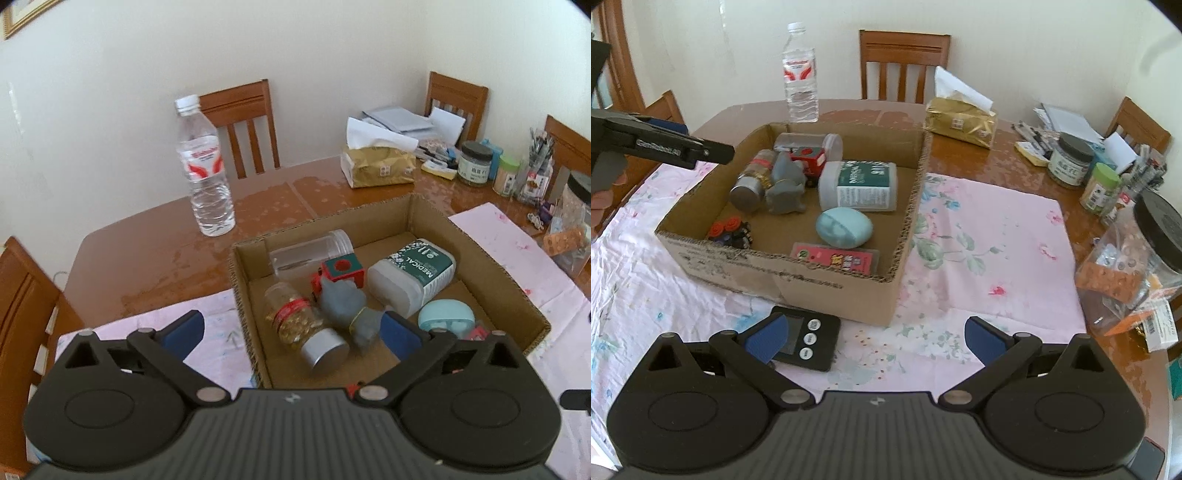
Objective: Organize rigid objects
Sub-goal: 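Lower the gold capsule bottle into the box and open the left tool, then move the right tool to the black timer while the left tool moves to the tape roller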
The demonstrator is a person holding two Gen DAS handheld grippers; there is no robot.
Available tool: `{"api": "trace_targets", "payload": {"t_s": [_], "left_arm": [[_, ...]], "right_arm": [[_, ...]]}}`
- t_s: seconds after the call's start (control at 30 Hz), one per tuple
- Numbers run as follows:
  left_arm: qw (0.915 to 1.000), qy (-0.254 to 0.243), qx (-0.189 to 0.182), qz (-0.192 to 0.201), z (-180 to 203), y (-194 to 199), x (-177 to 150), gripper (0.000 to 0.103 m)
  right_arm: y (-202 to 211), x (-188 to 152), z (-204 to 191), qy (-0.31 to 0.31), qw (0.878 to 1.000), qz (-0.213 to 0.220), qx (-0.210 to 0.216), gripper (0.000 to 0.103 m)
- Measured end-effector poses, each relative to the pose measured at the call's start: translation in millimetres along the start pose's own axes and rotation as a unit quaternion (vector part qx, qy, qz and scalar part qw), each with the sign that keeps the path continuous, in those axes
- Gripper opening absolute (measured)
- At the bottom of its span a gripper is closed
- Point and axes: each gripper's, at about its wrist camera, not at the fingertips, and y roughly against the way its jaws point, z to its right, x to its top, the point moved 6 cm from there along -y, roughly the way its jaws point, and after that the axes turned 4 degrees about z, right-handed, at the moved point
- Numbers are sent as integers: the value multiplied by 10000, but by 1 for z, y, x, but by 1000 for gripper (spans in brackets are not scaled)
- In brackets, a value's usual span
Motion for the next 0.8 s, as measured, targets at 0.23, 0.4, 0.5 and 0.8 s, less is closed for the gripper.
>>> {"api": "trace_targets", "payload": {"t_s": [0.23,0.4,0.5,0.8], "left_arm": [[9992,273,285,3,-6,32,-28,102],[9971,502,574,-1,-10,48,-55,103],[9958,598,681,-127,-11,54,-75,102],[9951,680,576,-418,-6,66,-111,102]], "right_arm": [[-20,-16,-15,34,9993,-275,232,103],[-42,-28,-28,-56,9983,-489,302,103],[-53,-27,-38,-191,9983,-433,327,103],[-82,-25,-63,-321,9985,-445,-86,103]]}}
